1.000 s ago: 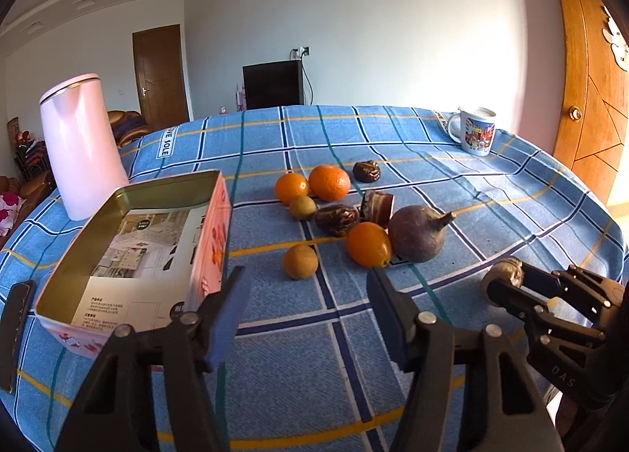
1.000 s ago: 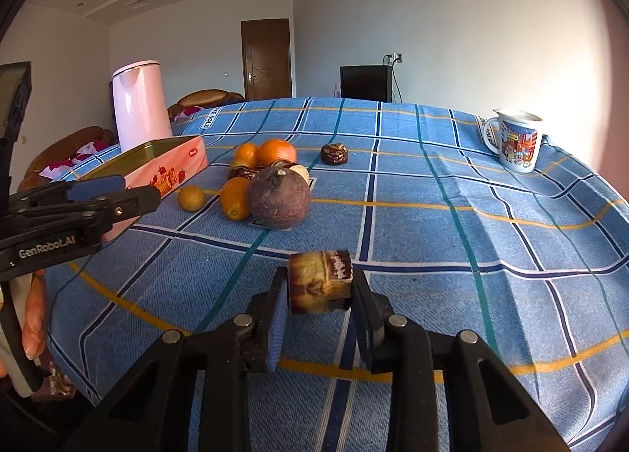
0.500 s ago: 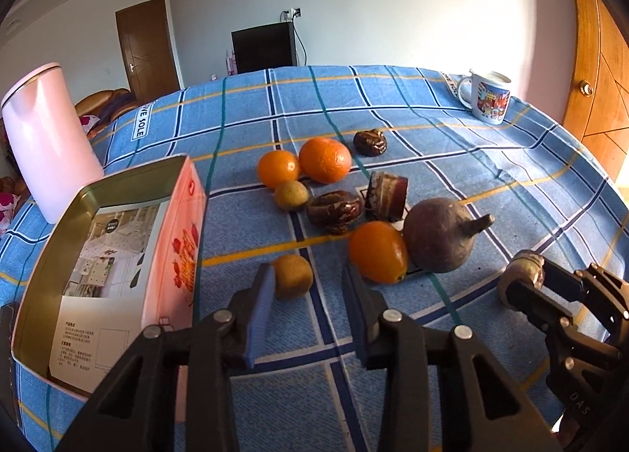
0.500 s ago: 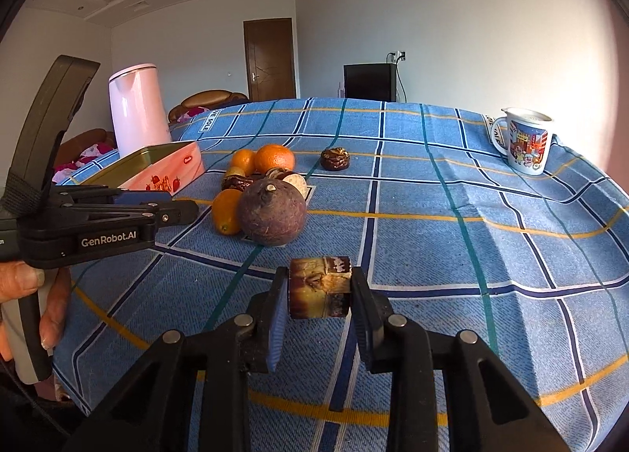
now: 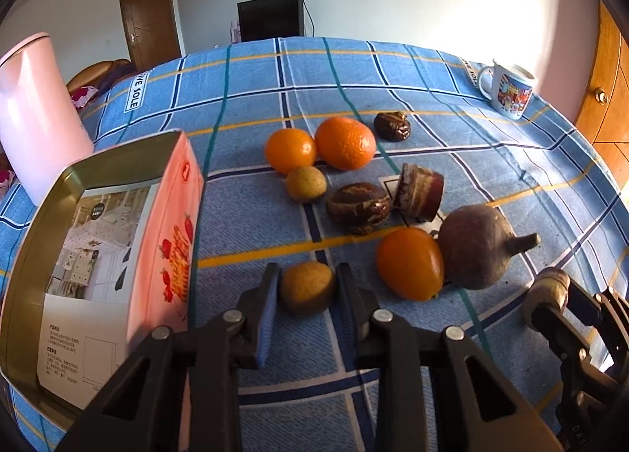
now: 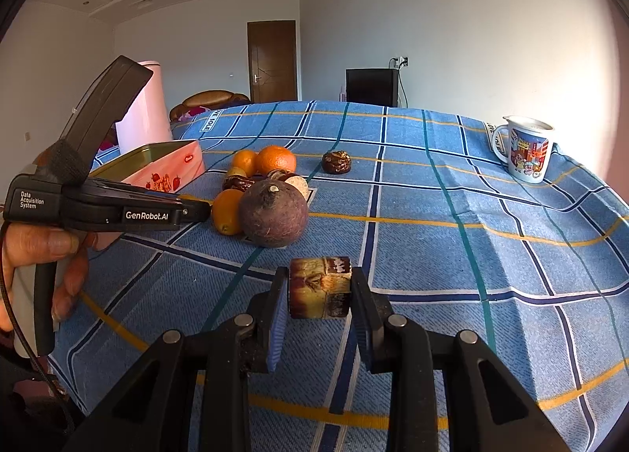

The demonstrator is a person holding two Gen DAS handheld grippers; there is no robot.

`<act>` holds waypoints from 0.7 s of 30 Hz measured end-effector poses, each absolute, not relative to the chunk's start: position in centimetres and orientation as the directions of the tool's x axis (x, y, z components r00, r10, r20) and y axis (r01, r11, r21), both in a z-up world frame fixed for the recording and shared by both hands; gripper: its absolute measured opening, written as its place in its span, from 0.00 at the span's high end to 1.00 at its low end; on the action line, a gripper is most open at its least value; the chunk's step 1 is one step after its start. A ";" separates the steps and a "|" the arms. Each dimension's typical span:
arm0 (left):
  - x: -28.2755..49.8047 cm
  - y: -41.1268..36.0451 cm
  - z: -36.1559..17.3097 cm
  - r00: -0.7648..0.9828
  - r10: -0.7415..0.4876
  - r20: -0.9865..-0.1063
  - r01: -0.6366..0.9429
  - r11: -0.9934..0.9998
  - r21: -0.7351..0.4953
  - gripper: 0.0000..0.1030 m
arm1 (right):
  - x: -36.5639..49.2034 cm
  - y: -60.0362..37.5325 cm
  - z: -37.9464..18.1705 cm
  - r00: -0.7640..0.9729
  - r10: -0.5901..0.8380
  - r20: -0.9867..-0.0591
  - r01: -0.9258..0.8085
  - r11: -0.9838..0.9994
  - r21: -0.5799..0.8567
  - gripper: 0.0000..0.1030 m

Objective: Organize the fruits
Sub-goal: 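Grasp the small yellow-brown round fruit with the left tool while the right holds the cake, then carry the fruit with the left tool while the right carries the cake over the tin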

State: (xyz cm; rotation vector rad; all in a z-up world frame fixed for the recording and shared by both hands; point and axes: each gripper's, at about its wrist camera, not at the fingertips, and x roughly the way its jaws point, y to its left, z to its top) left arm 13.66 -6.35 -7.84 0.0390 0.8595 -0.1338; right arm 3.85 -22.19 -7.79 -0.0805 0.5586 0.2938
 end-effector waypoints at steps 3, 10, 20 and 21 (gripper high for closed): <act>13.0 -6.1 -7.5 0.668 -0.122 -0.734 0.137 0.990 -0.040 0.71 | 3.8 -22.5 -7.7 0.810 0.266 -0.522 -0.299 0.954 0.022 0.69; 11.1 -5.2 -6.2 0.739 -0.131 -0.661 0.131 0.990 -0.050 0.71 | 3.3 -22.7 -7.2 0.819 0.290 -0.494 -0.312 0.949 0.041 0.70; 8.3 -3.6 -4.1 0.817 -0.118 -0.565 0.117 0.992 -0.038 0.71 | 3.0 -20.4 -4.0 0.848 0.337 -0.410 -0.368 0.930 0.004 0.69; 8.1 -3.3 -3.9 0.824 -0.112 -0.556 0.109 0.993 -0.038 0.71 | 3.2 -20.1 -3.7 0.846 0.345 -0.407 -0.376 0.927 0.003 0.69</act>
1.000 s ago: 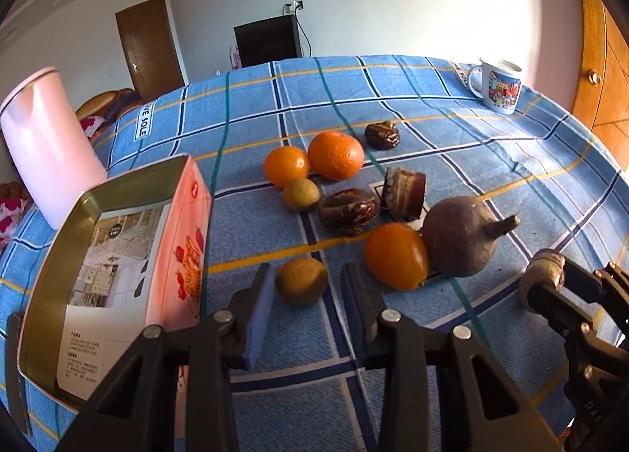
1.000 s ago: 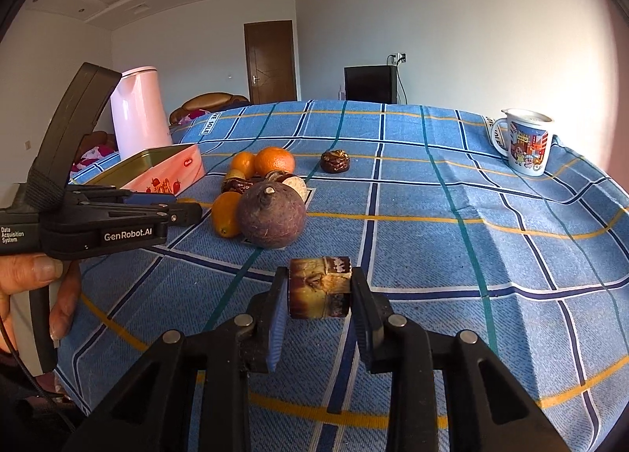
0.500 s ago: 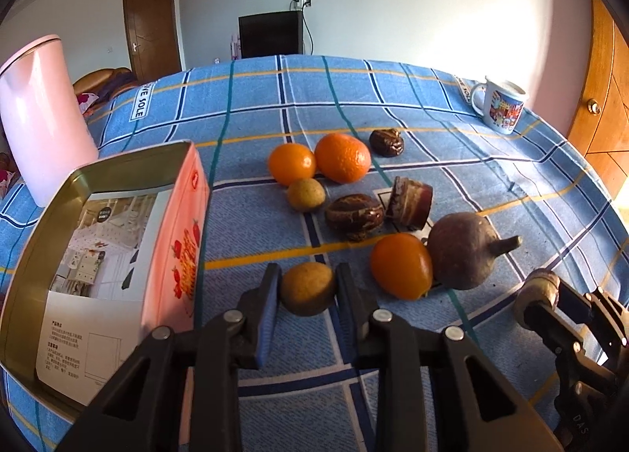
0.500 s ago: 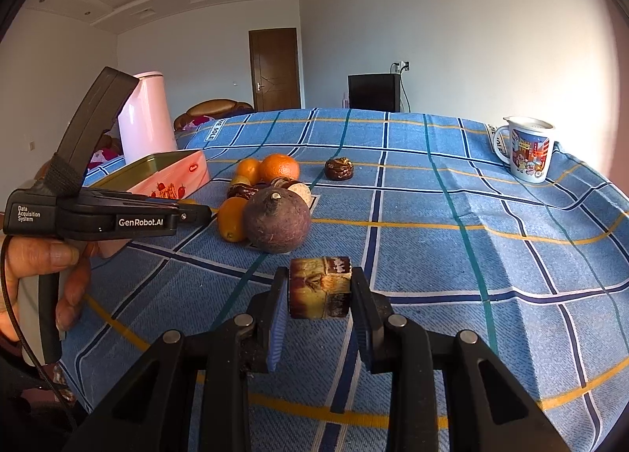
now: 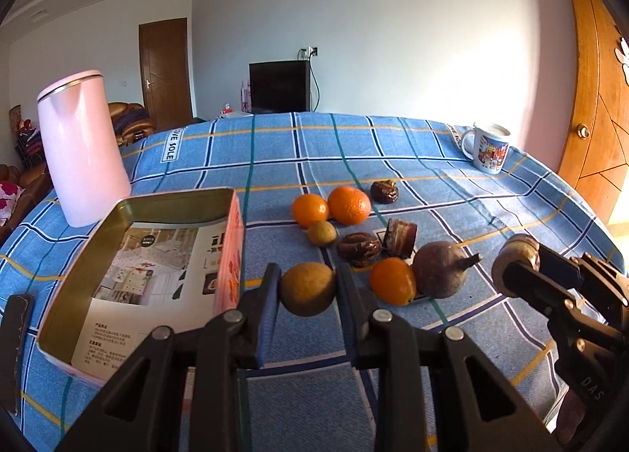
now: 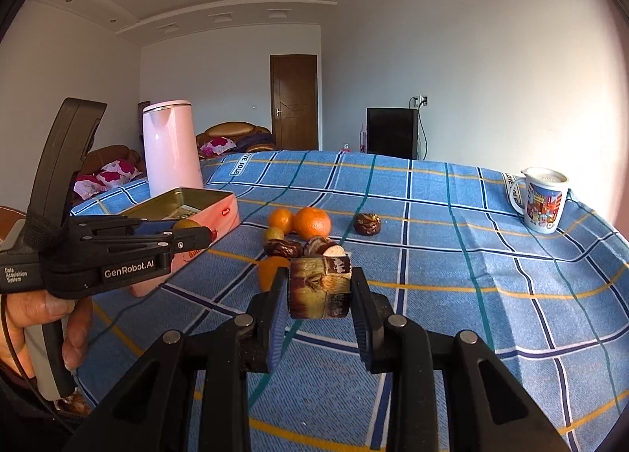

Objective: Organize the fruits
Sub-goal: 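Carry the fruit with the left tool while the right carries the cake over the tin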

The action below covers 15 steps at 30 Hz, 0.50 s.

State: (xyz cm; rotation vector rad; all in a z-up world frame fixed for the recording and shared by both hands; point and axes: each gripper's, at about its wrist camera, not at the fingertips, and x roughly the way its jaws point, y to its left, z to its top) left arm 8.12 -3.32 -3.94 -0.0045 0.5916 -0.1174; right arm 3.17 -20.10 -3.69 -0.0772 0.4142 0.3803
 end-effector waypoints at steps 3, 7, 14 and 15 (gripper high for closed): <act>7.6 -2.3 -3.5 0.838 -0.101 -0.537 0.093 0.995 -0.041 0.71 | 3.6 -19.0 -2.9 0.841 0.365 -0.399 -0.400 0.916 -0.006 0.69; 7.3 -1.1 -3.1 0.853 -0.067 -0.518 0.061 0.998 -0.027 0.71 | 4.4 -17.4 -1.6 0.831 0.394 -0.393 -0.433 0.901 -0.011 0.69; 7.6 1.5 -3.2 0.858 -0.013 -0.513 0.004 1.000 -0.020 0.71 | 5.4 -14.0 0.1 0.812 0.442 -0.382 -0.490 0.871 -0.035 0.69; 7.7 1.9 -3.2 0.858 -0.007 -0.513 -0.004 1.000 -0.020 0.71 | 5.5 -13.5 0.2 0.807 0.450 -0.383 -0.499 0.866 -0.035 0.69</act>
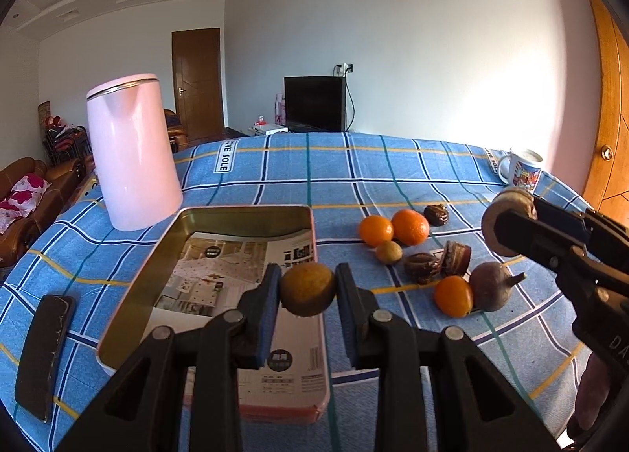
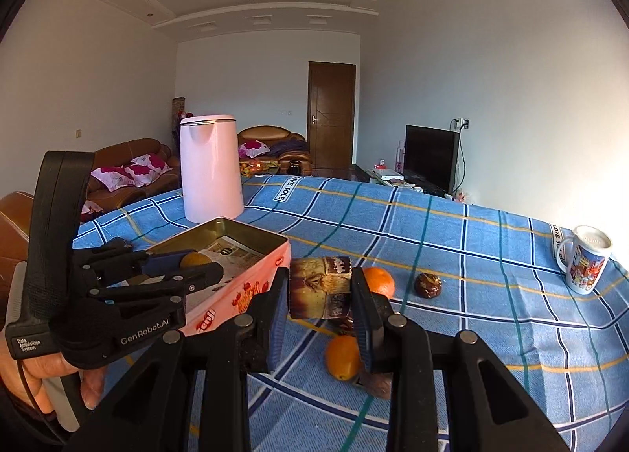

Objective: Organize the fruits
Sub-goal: 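Carry the fruit with the left tool while the right carries the cake over the tin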

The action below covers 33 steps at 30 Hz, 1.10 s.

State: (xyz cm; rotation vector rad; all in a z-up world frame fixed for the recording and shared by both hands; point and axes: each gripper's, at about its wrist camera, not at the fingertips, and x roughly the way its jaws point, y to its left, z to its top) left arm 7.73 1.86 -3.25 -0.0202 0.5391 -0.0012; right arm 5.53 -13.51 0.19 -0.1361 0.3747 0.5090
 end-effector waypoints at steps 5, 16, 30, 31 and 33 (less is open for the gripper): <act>8.0 3.4 -3.5 0.856 0.024 -0.516 -0.037 0.999 -0.015 0.71 | 6.9 -11.0 0.5 0.782 0.480 -0.397 -0.534 0.845 -0.030 0.69; 9.3 6.6 -4.2 0.837 0.061 -0.543 -0.082 0.997 -0.013 0.71 | 9.7 -6.3 0.7 0.751 0.508 -0.421 -0.574 0.818 -0.038 0.69; 10.6 9.3 -5.1 0.804 0.085 -0.588 -0.115 0.993 -0.013 0.71 | 12.7 -1.9 -1.3 0.690 0.516 -0.508 -0.608 0.794 -0.019 0.69; 10.7 9.4 -5.2 0.802 0.085 -0.591 -0.115 0.993 -0.013 0.71 | 12.8 -1.7 -1.5 0.686 0.515 -0.514 -0.609 0.793 -0.017 0.69; 10.9 9.5 -5.4 0.797 0.087 -0.598 -0.117 0.993 -0.011 0.71 | 12.9 -1.4 -1.9 0.678 0.514 -0.526 -0.613 0.790 -0.018 0.69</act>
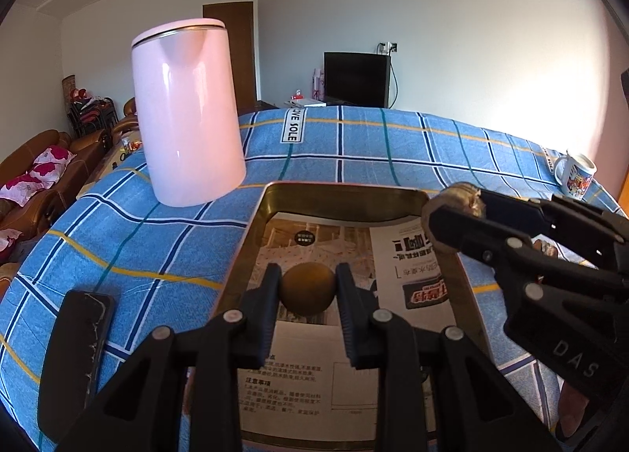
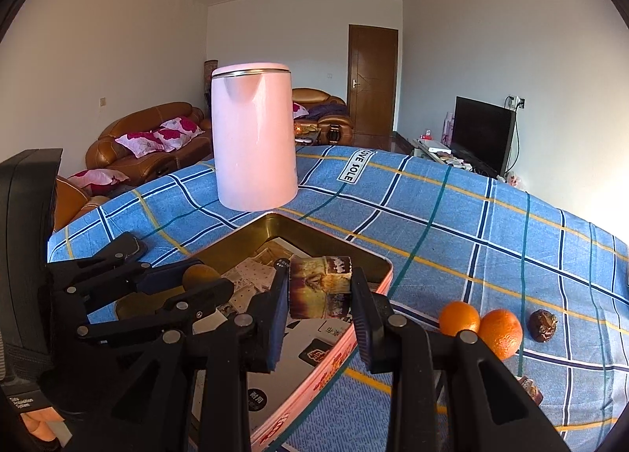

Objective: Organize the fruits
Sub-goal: 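Carry the fruit with the left tool while the right carries the cake over the tin, then open the right tool dropping the cake into the tin while the left releases the fruit there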

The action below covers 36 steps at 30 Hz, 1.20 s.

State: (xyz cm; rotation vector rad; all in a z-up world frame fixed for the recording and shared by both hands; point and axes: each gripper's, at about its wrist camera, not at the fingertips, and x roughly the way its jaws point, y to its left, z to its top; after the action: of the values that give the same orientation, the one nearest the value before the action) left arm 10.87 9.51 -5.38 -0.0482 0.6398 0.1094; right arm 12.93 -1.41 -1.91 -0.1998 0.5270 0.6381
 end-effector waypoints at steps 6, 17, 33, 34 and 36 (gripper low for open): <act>11.0 9.5 -5.5 0.787 0.096 -0.609 -0.119 0.993 0.003 0.71 | 13.2 -0.9 -2.7 0.662 0.506 -0.553 -0.620 0.784 -0.026 0.69; 11.7 9.8 -5.8 0.760 0.091 -0.644 -0.115 0.993 0.005 0.71 | 13.8 0.1 -3.5 0.634 0.489 -0.599 -0.630 0.776 -0.034 0.69; 11.5 9.9 -6.1 0.750 0.111 -0.652 -0.125 0.992 0.025 0.71 | 14.1 -0.3 -4.0 0.614 0.484 -0.624 -0.626 0.780 -0.011 0.56; 11.3 9.8 -6.0 0.753 0.112 -0.649 -0.125 0.992 0.026 0.69 | 14.0 -0.4 -3.9 0.616 0.484 -0.621 -0.624 0.781 -0.011 0.53; 10.9 9.7 -5.8 0.758 0.120 -0.641 -0.132 0.991 0.030 0.60 | 13.6 -0.7 -3.7 0.622 0.482 -0.618 -0.618 0.786 -0.009 0.51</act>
State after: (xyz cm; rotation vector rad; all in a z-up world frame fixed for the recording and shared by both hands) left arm 10.90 9.70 -5.76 -0.0169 0.6970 0.1374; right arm 13.64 -0.73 -3.65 -0.2302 0.6373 0.6380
